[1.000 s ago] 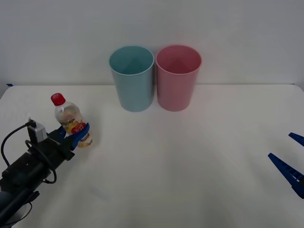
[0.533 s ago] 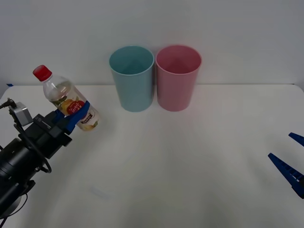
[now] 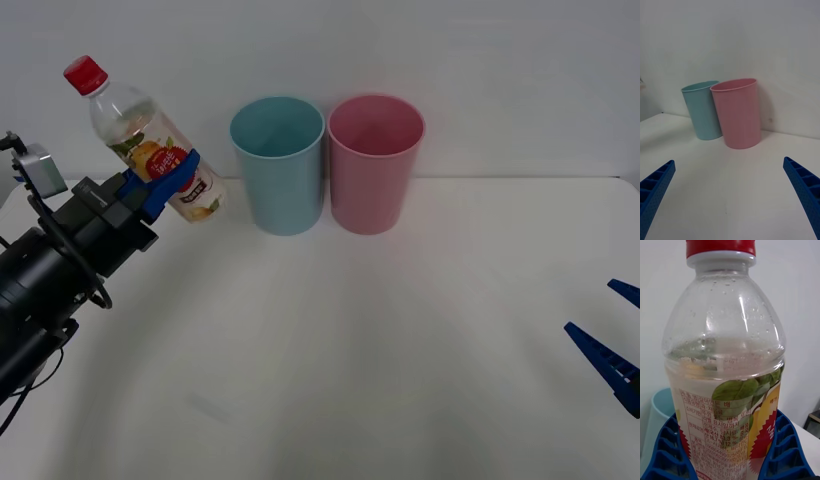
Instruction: Grasp the object on the table and drop it into the matching bin: aluminum can to the light blue bin, PET bottle to the pink bin.
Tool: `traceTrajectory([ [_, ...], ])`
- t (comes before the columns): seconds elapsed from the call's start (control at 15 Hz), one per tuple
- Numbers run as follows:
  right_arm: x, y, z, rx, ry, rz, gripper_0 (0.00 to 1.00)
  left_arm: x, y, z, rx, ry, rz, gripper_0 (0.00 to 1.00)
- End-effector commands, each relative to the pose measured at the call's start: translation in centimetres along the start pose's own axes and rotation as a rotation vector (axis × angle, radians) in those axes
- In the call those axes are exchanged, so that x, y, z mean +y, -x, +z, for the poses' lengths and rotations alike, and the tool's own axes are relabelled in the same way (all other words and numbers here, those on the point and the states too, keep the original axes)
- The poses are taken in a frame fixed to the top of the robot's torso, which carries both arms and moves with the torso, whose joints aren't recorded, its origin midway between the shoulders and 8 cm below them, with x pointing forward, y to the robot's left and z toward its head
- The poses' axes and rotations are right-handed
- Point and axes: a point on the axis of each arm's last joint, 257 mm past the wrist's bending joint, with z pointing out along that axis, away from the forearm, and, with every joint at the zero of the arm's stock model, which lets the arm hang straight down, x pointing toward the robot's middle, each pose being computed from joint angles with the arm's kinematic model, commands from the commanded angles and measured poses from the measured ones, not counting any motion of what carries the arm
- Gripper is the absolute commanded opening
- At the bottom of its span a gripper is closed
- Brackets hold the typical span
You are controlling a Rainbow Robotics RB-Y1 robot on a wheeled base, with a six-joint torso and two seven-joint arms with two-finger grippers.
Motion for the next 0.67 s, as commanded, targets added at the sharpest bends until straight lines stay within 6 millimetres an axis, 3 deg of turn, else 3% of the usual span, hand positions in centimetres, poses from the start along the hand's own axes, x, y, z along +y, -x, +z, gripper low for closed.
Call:
traceTrajectory([
  [0.07, 0.0, 0.0, 0.0, 0.000, 0.000, 0.000, 1.00, -0.6, 0.3, 3.8, 0.008, -0.055, 0.000, 0.00],
  [0.33, 0.0, 0.0, 0.0, 0.000, 0.000, 0.000, 1.00, -0.1, -1.2, 10.9, 0.043, -0.120, 0.039, 0.00],
  [0.67, 0.0, 0.0, 0.0, 0.000, 0.000, 0.000, 1.00, -1.5, -1.3, 19.4, 0.070, -0.172, 0.076, 0.00],
])
